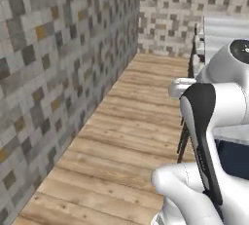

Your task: Move the syrup bottle and condiment bottle from the cabinet to the dining counter.

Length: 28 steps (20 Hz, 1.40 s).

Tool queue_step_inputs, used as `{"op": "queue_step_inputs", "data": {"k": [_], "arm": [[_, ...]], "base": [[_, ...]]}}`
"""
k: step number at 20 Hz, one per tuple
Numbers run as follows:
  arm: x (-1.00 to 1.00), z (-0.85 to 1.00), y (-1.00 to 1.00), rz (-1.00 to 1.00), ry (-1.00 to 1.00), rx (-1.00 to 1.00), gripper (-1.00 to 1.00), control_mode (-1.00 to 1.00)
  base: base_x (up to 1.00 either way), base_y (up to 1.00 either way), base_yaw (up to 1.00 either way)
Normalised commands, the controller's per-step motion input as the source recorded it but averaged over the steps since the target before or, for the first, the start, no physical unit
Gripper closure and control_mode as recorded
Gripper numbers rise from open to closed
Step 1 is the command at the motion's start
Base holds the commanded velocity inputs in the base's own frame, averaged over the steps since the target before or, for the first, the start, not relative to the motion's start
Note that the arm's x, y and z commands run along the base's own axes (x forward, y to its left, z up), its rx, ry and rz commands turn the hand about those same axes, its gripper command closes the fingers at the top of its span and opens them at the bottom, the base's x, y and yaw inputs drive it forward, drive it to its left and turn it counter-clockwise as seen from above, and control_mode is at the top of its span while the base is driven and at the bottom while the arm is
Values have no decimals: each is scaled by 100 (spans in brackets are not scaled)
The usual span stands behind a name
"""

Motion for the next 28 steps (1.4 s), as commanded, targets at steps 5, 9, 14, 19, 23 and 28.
{"op": "queue_step_inputs", "data": {"k": [5,9,14,19,23,28], "arm": [[0,0,0,0,0,0,-100,100],[0,0,0,0,0,0,-100,100],[0,0,0,0,0,0,-100,100],[0,0,0,0,0,0,-100,100],[0,0,0,0,0,0,-100,100],[0,0,0,0,0,0,-100,100]], "base": [[-10,18,100],[-9,0,100],[-3,0,100],[-15,11,98],[-11,29,56],[1,13,14]]}}
